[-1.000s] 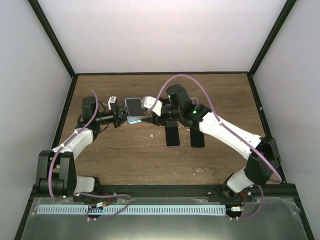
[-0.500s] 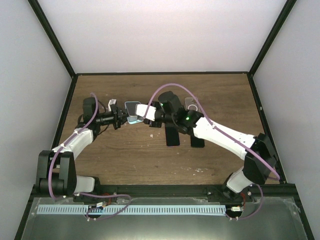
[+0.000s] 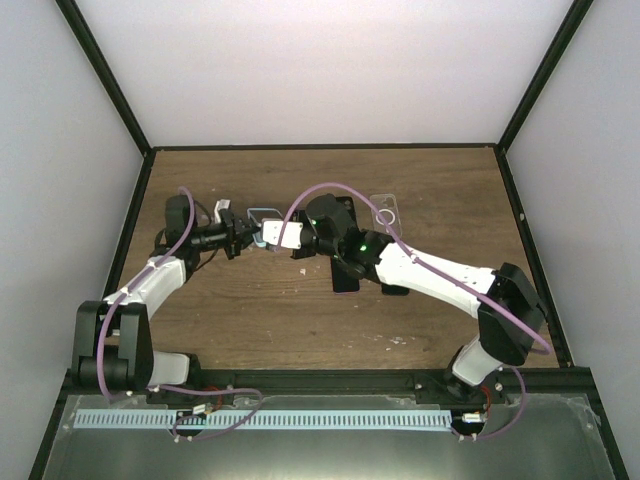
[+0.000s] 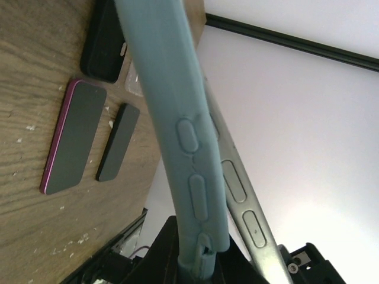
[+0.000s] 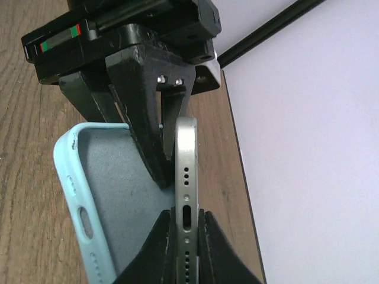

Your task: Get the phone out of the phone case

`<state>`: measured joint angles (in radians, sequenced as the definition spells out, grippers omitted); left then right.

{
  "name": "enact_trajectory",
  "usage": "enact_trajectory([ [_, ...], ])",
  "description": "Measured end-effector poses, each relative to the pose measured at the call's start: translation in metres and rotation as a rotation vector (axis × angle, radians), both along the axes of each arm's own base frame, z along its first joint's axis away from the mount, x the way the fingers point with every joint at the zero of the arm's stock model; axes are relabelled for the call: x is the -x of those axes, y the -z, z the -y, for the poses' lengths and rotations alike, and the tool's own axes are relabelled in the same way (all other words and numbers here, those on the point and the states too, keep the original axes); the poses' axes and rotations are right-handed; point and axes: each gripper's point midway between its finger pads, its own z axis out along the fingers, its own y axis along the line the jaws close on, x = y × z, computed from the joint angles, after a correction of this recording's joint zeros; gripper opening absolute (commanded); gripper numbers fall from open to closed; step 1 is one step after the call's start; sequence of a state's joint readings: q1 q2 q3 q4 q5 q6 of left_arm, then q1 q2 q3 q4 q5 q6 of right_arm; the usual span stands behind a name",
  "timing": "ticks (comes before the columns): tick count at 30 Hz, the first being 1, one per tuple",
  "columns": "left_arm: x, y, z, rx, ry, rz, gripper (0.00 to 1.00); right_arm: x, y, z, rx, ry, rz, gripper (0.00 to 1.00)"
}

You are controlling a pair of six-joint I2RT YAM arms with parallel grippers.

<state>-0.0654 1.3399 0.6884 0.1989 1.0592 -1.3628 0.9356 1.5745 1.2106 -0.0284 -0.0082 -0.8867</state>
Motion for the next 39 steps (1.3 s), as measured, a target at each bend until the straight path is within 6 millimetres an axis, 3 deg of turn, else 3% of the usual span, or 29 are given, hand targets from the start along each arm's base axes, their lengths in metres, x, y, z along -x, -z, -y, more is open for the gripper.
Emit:
enact_trajectory([
  [14, 0.006, 0.013, -0.002, -0.087, 0.034, 0.033, 0.0, -0.002, -0.01, 0.0, -0.022, 0.034, -0.017, 0.01],
  [18, 0.007, 0.025, -0.009, -0.164, 0.032, 0.061, 0.0, -0.003, -0.034, 0.002, -0.085, 0.06, -0.022, 0.01],
  [24, 0.007, 0.045, -0.024, -0.286, 0.014, 0.093, 0.0, -0.003, -0.09, 0.013, -0.215, 0.103, 0.025, 0.01],
  [28, 0.007, 0.045, -0.026, -0.356, 0.049, 0.166, 0.0, -0.007, -0.111, 0.025, -0.271, 0.14, 0.046, 0.01],
  [33, -0.006, 0.033, -0.026, -0.407, 0.086, 0.281, 0.0, -0.019, -0.117, 0.041, -0.295, 0.187, 0.034, 0.01],
  [39, -0.031, 0.05, -0.013, -0.465, 0.16, 0.304, 0.0, -0.049, -0.109, 0.072, -0.309, 0.301, -0.009, 0.01],
])
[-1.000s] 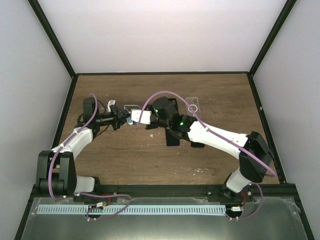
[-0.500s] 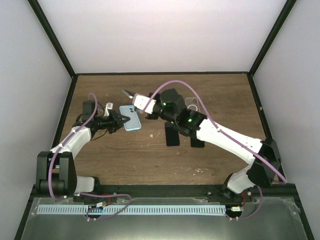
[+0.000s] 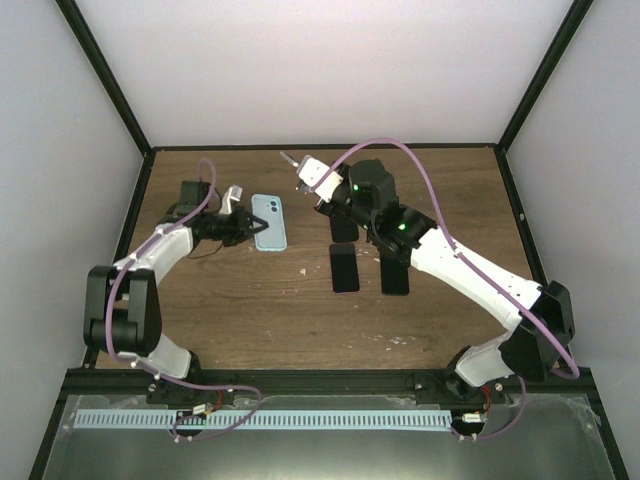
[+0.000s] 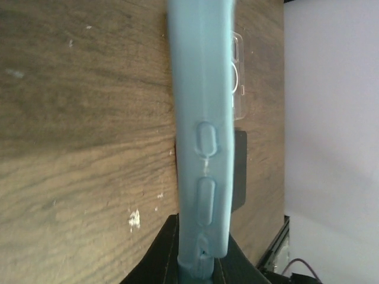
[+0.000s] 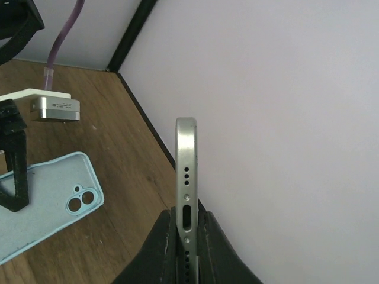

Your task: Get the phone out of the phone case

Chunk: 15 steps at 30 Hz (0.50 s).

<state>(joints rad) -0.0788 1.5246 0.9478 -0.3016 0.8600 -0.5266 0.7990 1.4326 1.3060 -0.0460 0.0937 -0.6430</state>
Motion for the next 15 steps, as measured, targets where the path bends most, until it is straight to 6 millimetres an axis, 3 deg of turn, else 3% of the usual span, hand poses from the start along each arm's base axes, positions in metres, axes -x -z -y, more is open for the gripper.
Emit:
enact_trajectory([
  [6, -0.029, 0.019, 0.028, -0.075, 0.075, 0.009, 0.0, -0.012, 0.008, 0.016, -0.002, 0.051, -0.041, 0.01],
  [15, -0.059, 0.066, 0.048, -0.128, 0.091, -0.062, 0.0, -0.014, 0.016, 0.019, 0.006, 0.058, -0.065, 0.01],
])
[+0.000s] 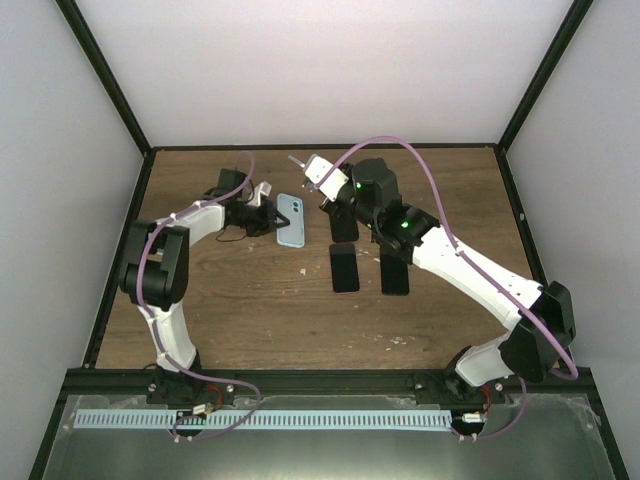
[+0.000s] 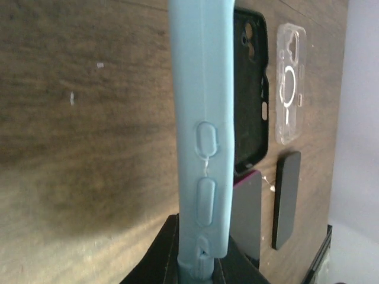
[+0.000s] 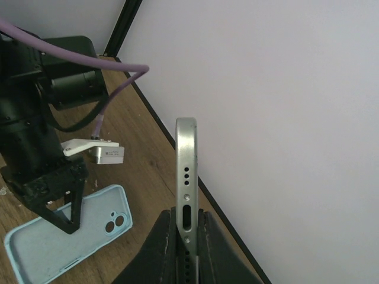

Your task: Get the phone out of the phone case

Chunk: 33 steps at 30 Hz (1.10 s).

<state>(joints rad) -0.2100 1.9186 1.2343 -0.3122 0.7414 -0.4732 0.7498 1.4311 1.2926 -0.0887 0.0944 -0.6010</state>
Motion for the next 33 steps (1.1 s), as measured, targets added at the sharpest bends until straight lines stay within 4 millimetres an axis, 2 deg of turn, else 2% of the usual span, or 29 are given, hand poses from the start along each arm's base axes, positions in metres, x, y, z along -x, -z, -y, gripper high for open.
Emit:
enact_trajectory([
  [8, -0.028, 0.03, 0.0, -0.059, -0.031, -0.018, 0.0, -0.005, 0.0, 0.006, 0.0, 0.018, -0.001, 0.01],
  [17, -0.038, 0.052, -0.008, -0.153, -0.062, -0.037, 0.39, -0.007, 0.0, 0.008, 0.0, 0.022, 0.0, 0.01],
  [19, -0.036, 0.055, -0.01, -0.172, -0.064, -0.043, 0.45, -0.007, 0.0, 0.008, 0.001, 0.022, 0.0, 0.01],
  [24, -0.04, 0.05, -0.011, -0.185, -0.061, -0.019, 0.68, -0.007, 0.0, 0.008, 0.004, 0.021, 0.003, 0.01],
  [28, -0.034, 0.042, -0.015, -0.2, -0.073, -0.013, 0.83, -0.007, -0.001, 0.008, 0.011, 0.02, 0.011, 0.01],
  [31, -0.027, 0.031, -0.019, -0.206, -0.078, 0.001, 0.87, -0.008, -0.001, 0.008, 0.019, 0.022, 0.031, 0.01],
  [33, -0.023, 0.017, -0.023, -0.201, -0.086, 0.024, 0.88, -0.009, 0.001, 0.009, 0.031, 0.024, 0.049, 0.01],
])
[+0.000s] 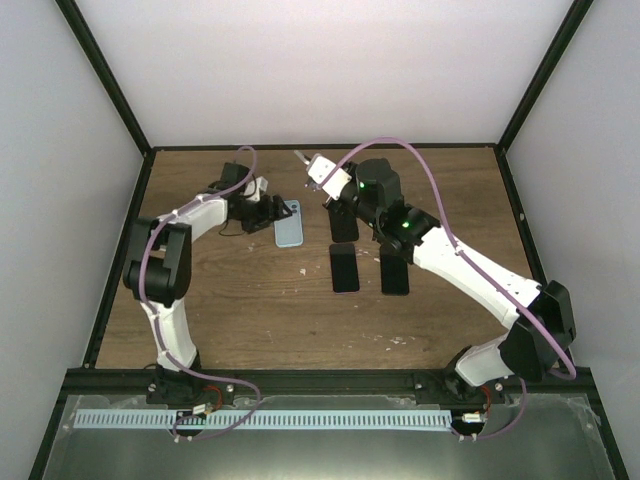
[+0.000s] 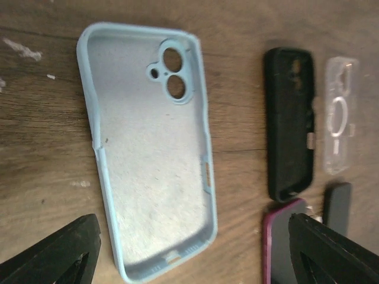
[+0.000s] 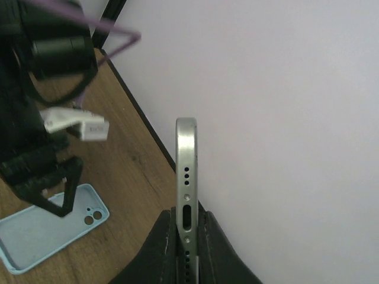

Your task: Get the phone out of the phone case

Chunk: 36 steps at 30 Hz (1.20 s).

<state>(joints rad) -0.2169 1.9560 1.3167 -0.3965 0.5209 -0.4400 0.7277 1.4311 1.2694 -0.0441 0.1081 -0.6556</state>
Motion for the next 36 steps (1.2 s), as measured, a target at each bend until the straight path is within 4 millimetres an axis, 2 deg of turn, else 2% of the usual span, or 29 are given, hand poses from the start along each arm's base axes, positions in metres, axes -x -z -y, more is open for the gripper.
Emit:
enact_trajectory([
  [4, 0.005, -0.043, -0.008, 0.02, -0.01, 0.091, 0.9, -0.002, 0.013, 0.001, 0.048, 0.001, 0.048, 0.01],
  [8, 0.012, -0.106, -0.019, 0.061, -0.017, 0.23, 0.92, -0.001, 0.035, 0.0, 0.134, -0.008, 0.119, 0.01],
  [12, 0.026, -0.156, -0.027, 0.141, -0.019, 0.324, 0.92, 0.004, 0.047, -0.003, 0.218, -0.027, 0.238, 0.01],
  [16, 0.042, -0.195, -0.03, 0.255, -0.01, 0.378, 0.9, 0.013, 0.052, -0.009, 0.29, -0.057, 0.375, 0.01],
  [19, 0.055, -0.218, -0.024, 0.363, 0.006, 0.384, 0.88, 0.018, 0.049, -0.015, 0.326, -0.071, 0.464, 0.01],
  [22, 0.069, -0.231, -0.017, 0.475, 0.023, 0.357, 0.86, 0.023, 0.041, -0.022, 0.341, -0.081, 0.543, 0.01],
  [26, 0.082, -0.228, -0.011, 0.581, 0.017, 0.28, 0.79, 0.032, 0.031, -0.035, 0.348, -0.098, 0.634, 0.01],
  [29, 0.086, -0.224, -0.009, 0.625, 0.004, 0.228, 0.74, 0.038, 0.031, -0.046, 0.357, -0.112, 0.677, 0.01],
  [36, 0.086, -0.238, -0.006, 0.683, 0.01, 0.225, 0.63, 0.047, 0.036, -0.06, 0.386, -0.148, 0.72, 0.01],
])
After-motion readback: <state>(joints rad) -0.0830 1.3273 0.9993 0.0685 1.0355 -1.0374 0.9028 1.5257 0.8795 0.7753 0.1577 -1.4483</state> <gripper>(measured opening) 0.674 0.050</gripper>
